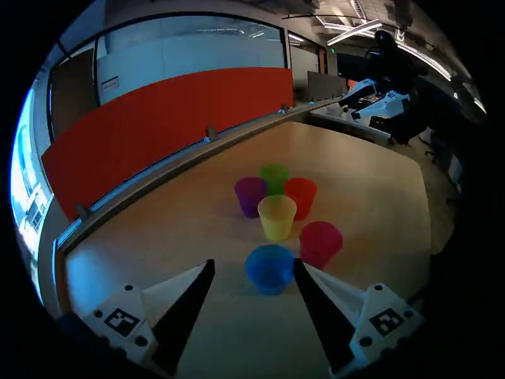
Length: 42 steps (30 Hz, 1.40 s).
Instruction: Pour water
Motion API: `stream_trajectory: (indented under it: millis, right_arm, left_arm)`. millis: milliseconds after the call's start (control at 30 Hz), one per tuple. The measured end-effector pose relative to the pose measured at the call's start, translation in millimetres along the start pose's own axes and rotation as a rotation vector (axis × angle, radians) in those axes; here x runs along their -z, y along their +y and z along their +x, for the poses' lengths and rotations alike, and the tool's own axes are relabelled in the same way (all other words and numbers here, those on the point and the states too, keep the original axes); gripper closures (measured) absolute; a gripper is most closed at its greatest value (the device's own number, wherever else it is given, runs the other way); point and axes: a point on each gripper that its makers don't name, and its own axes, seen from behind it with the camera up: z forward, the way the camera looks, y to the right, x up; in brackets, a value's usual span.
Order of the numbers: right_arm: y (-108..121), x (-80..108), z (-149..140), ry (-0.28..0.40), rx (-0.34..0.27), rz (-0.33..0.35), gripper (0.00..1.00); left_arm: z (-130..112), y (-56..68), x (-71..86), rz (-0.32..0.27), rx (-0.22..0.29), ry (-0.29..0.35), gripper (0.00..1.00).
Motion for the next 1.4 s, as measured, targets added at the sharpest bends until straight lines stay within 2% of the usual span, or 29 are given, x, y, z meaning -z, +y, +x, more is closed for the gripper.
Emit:
stream_trajectory:
  millis: [400, 667, 1067, 1400]
  right_arm:
    - [8, -13.9, -9, -0.02, -0.006, -0.001, 0.0]
    - [9, -20.5, -15, -0.033, -0.009, 0.003, 0.0]
    - [11, -27.4, -20, -0.044, -0.011, 0.006, 0.0]
    - [12, -32.3, -25, -0.056, -0.008, 0.006, 0.0]
  left_arm:
    - [-29, 16.3, -34.7, -0.064, -0.028, -0.045, 0.08]
    - [-43, 19.2, -55.0, -0.076, -0.026, -0.062, 0.08]
    - [-56, 24.6, -77.4, -0.084, -0.06, -0.083, 0.08]
    - [-58, 26.1, -93.0, -0.094, -0.045, -0.08, 0.08]
